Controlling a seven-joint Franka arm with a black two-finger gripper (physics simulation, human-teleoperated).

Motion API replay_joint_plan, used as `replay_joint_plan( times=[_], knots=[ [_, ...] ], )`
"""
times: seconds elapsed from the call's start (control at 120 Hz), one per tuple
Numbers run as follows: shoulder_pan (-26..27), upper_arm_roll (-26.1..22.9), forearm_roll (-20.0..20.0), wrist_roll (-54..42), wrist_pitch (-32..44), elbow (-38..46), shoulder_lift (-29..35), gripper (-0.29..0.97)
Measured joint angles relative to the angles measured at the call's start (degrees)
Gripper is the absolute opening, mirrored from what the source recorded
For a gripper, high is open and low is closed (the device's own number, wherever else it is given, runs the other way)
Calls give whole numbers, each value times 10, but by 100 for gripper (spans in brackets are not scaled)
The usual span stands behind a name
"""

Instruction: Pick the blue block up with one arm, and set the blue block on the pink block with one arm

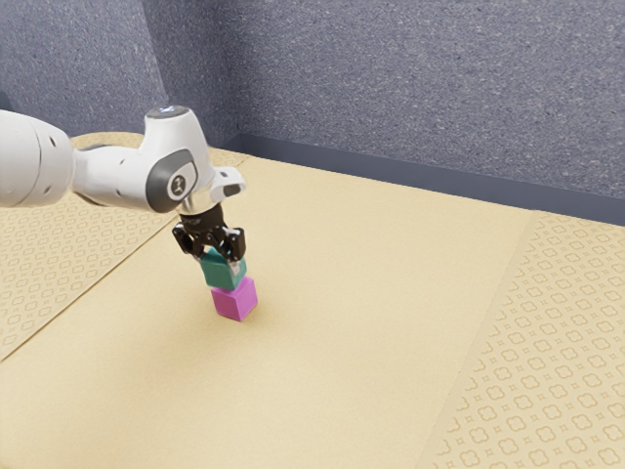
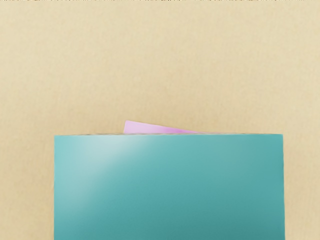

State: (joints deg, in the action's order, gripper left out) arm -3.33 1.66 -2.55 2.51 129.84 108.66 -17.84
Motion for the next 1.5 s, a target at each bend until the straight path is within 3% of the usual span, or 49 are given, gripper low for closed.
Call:
replay_joint_plan(
  times=[0.4, 1.0, 1.225, 1.5],
  knots=[
    [-2, 0, -24, -55, 7, -1, -12, 33],
    [-2, -1, -29, -112, 8, -2, -14, 35],
    [-2, -1, -41, -126, 7, -3, -20, 56],
    [-1, -1, -44, -139, 3, -10, -13, 65]
  ],
)
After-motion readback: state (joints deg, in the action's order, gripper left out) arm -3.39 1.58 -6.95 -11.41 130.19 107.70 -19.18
